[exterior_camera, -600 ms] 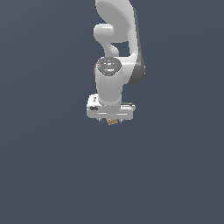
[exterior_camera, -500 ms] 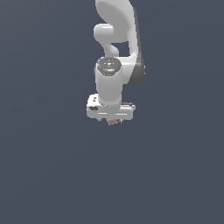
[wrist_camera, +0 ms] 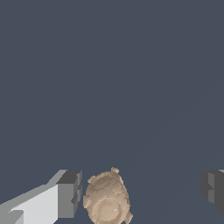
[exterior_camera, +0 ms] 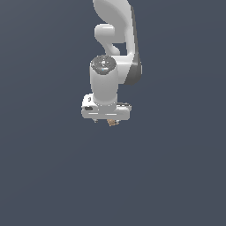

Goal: Pick up the object and move it to a goal position.

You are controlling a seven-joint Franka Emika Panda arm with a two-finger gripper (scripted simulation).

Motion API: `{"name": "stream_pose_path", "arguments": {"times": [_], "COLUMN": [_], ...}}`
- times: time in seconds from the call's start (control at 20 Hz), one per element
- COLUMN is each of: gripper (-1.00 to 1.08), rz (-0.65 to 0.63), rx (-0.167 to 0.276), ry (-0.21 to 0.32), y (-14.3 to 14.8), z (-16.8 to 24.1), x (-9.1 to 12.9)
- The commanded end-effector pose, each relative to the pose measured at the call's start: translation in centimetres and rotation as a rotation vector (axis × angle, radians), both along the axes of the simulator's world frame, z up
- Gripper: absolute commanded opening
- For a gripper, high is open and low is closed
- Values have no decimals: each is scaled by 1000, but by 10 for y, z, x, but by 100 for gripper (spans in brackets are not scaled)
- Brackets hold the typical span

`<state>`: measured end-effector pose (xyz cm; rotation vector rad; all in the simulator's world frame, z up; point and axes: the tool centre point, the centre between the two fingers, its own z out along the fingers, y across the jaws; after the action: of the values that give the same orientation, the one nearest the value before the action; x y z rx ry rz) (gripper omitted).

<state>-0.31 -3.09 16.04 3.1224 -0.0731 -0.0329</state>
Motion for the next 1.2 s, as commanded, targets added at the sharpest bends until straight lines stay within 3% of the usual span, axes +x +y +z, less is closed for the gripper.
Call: {"name": "stream_pose_path", "arguments": {"times": [0.0, 0.55, 1.15], "gripper": [100, 100, 100], "rz": [1, 79, 299], "rx": [-2, 4, 17], "ry": [0, -3, -13], "y": [-1, 5, 22], "z": [1, -16, -57], "x": [0, -18, -76]}}
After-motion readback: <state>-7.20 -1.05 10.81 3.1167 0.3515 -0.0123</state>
